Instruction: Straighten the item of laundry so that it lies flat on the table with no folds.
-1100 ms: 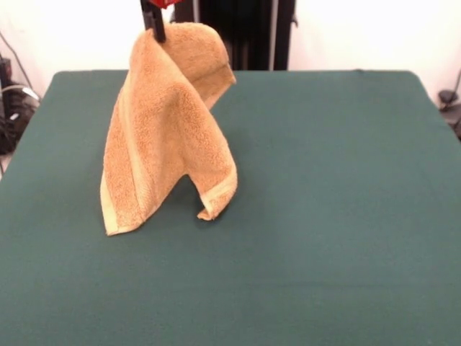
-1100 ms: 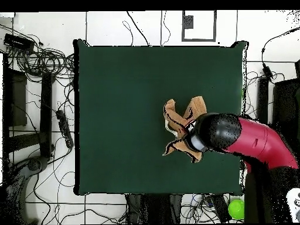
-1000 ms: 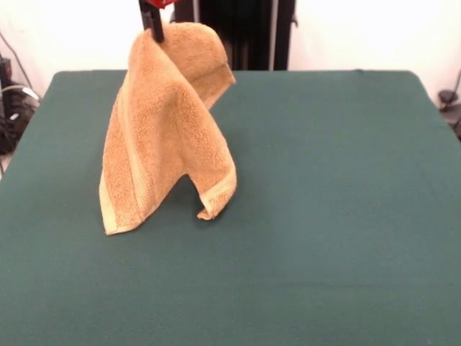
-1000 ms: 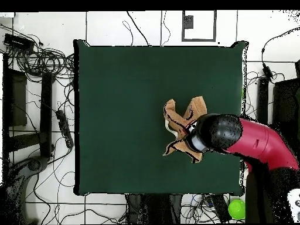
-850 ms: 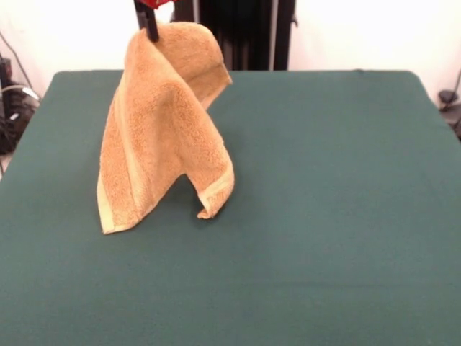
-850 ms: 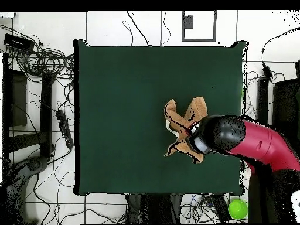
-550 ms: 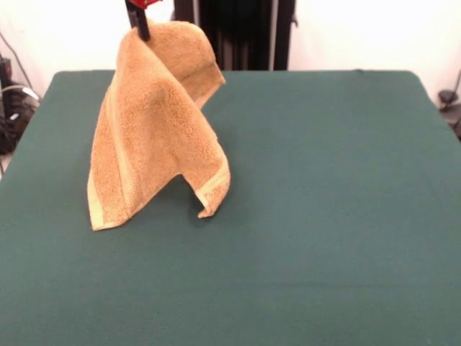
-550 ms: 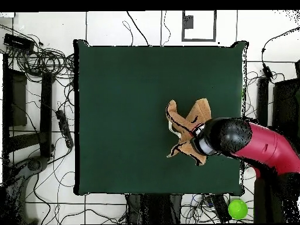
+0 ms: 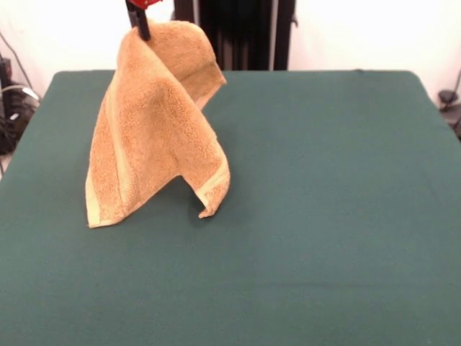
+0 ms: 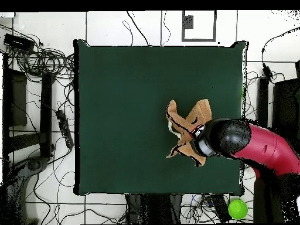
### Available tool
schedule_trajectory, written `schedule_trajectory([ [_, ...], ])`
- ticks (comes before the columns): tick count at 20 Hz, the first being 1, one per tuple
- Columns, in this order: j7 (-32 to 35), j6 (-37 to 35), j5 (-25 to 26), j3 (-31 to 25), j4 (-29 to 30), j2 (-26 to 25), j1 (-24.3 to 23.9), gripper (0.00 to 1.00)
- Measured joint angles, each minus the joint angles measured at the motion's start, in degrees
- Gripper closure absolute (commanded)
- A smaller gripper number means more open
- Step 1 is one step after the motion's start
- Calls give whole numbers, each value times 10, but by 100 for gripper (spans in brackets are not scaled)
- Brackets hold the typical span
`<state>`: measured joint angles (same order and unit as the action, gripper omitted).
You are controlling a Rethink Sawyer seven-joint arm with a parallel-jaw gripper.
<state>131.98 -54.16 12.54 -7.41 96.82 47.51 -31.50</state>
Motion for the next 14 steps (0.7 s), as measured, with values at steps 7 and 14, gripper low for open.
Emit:
schedule_trajectory([
  [7, 0, 0, 0, 1, 4, 1, 0, 100],
  [14, 0, 0, 2, 2, 18, 7, -4, 100],
])
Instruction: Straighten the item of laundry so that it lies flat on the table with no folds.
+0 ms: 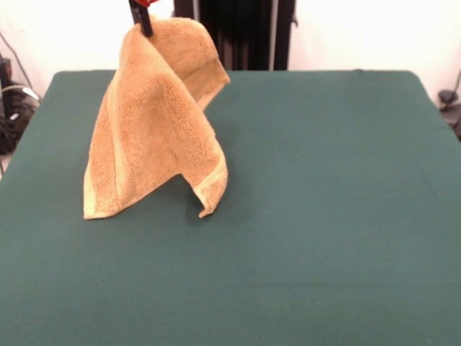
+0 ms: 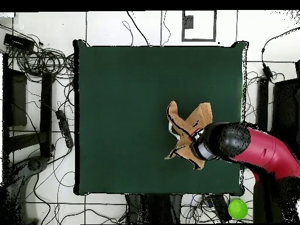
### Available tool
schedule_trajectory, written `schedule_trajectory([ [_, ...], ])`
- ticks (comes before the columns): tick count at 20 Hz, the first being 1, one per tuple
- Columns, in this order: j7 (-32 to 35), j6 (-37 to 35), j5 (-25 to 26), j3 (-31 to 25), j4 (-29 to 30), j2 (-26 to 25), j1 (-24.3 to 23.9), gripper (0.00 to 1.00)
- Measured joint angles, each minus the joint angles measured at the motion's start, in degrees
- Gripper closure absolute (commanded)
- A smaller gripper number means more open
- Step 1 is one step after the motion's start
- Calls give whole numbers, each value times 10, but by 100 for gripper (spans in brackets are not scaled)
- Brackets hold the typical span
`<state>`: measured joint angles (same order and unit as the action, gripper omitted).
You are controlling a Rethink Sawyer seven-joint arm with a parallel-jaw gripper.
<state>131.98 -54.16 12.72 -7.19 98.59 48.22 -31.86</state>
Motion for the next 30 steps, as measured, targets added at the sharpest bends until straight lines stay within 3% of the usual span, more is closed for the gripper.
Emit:
schedule_trajectory([
  [9, 0, 0, 3, 1, 22, 23, -27, 100],
  [20, 0, 0, 50, 2, 39, 43, -80, 100],
  [21, 0, 0, 53, 2, 44, 46, -89, 0],
  [30, 0, 0, 65, 2, 51, 50, -111, 0],
])
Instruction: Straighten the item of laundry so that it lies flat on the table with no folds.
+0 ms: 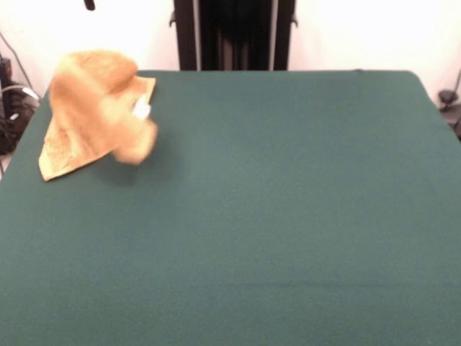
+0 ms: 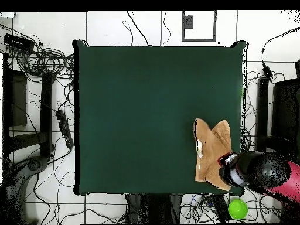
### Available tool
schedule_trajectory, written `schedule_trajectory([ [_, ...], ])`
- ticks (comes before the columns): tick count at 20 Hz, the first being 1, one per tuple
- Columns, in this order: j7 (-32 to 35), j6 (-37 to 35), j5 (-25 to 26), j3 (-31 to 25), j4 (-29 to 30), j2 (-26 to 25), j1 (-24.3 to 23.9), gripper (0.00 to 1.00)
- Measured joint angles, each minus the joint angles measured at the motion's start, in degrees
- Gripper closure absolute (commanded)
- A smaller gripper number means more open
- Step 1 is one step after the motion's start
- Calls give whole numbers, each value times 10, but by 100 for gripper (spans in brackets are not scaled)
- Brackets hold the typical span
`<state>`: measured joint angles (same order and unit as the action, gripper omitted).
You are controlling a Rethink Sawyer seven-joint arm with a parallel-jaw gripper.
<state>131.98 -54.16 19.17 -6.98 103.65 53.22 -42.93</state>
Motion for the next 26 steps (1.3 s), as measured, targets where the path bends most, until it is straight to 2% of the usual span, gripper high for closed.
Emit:
schedule_trajectory([
  [15, 0, 0, 4, 0, 2, -5, 3, 0],
  [26, 0, 0, 3, 0, 2, -24, 51, 0],
])
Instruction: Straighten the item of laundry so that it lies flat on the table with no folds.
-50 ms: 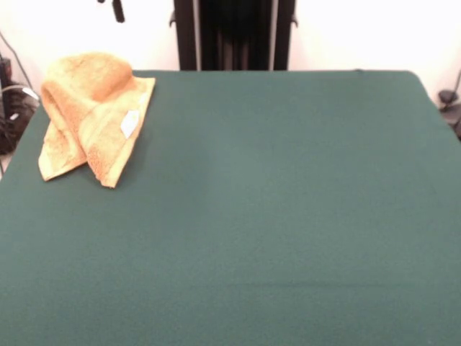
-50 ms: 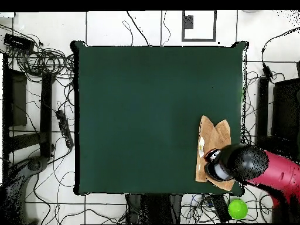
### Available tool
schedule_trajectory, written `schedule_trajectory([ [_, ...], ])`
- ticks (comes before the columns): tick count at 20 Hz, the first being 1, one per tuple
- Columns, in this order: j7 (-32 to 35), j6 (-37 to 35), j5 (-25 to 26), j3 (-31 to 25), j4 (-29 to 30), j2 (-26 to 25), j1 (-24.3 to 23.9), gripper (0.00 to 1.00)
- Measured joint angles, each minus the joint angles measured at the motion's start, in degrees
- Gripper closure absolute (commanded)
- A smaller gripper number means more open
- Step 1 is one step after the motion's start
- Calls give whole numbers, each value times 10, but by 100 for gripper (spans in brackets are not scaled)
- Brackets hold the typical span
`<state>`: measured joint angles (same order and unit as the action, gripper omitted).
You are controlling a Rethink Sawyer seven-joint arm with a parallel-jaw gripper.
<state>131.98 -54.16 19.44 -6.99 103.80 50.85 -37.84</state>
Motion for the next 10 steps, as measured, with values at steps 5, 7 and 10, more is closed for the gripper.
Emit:
schedule_trajectory([
  [5, 0, 0, -2, 0, 0, -6, 13, 0],
  [7, 0, 0, -2, 0, 0, -8, 18, 0],
  [10, 0, 0, -5, 0, 0, -10, 21, 0],
])
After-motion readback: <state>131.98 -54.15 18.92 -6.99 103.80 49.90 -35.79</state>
